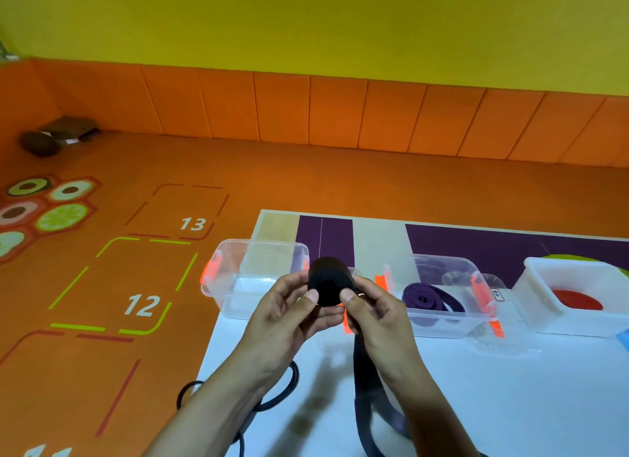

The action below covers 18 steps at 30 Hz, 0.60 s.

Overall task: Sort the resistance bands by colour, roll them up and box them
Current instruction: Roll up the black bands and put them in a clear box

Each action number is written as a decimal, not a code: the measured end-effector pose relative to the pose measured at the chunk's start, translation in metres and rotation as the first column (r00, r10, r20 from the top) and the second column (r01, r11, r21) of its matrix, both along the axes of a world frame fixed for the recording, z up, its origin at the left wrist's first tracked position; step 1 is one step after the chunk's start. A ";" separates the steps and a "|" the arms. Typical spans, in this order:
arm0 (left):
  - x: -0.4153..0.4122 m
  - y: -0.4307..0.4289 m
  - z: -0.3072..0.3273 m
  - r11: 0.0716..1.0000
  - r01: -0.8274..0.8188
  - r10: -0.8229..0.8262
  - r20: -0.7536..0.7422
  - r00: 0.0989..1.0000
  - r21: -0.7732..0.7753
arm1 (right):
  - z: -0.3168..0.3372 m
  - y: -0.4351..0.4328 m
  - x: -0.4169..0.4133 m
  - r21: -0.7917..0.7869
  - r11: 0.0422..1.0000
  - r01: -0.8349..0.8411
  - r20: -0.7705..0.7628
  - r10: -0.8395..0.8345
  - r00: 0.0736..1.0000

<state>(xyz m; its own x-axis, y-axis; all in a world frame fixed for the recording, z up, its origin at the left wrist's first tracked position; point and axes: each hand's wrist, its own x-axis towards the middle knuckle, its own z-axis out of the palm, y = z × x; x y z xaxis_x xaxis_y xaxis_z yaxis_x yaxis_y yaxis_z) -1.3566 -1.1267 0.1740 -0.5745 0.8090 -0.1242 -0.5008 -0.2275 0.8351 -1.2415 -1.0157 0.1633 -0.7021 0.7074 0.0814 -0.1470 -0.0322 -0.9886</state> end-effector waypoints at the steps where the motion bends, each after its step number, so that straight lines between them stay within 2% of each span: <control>1: 0.000 -0.001 -0.001 1.000 0.019 -0.019 -0.011 1.000 -0.018 | 0.000 0.000 0.001 0.007 1.000 0.001 0.012 -0.001 1.000; 4: -0.004 -0.008 -0.002 0.981 0.076 -0.116 -0.226 0.967 -0.178 | -0.001 0.002 0.005 0.098 0.995 -0.010 0.119 -0.002 0.993; 7: -0.015 -0.014 0.000 0.939 0.067 -0.217 -0.430 0.876 -0.338 | 0.004 0.007 0.010 0.219 0.972 -0.089 0.257 0.030 0.966; 9: -0.023 -0.017 0.003 0.931 0.030 -0.238 -0.542 0.806 -0.364 | 0.006 0.008 0.013 0.293 0.941 -0.166 0.347 0.057 0.936; 11: -0.031 -0.018 0.006 0.924 0.038 -0.298 -0.654 0.696 -0.381 | 0.008 0.006 0.014 0.362 0.900 -0.244 0.406 0.083 0.910; 14: -0.040 -0.019 0.006 0.899 0.112 -0.408 -0.714 0.569 -0.424 | 0.011 0.003 0.014 0.388 0.879 -0.276 0.418 0.099 0.903; 16: -0.039 -0.019 0.005 0.905 0.096 -0.395 -0.734 0.553 -0.415 | 0.012 0.003 0.014 0.365 0.902 -0.232 0.375 0.086 0.923; 18: -0.031 -0.019 0.006 0.942 0.095 -0.308 -0.714 0.629 -0.322 | 0.013 0.002 0.012 0.315 0.937 -0.149 0.277 0.059 0.959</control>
<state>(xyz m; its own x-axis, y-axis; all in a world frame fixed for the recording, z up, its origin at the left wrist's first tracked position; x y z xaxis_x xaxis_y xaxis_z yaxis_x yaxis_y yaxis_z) -1.3881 -1.1456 0.1804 -0.3806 0.9219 0.0720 0.3072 0.0526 0.9502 -1.2292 -1.0140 0.1768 -0.7984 0.5934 0.1025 0.1018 0.3007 -0.9483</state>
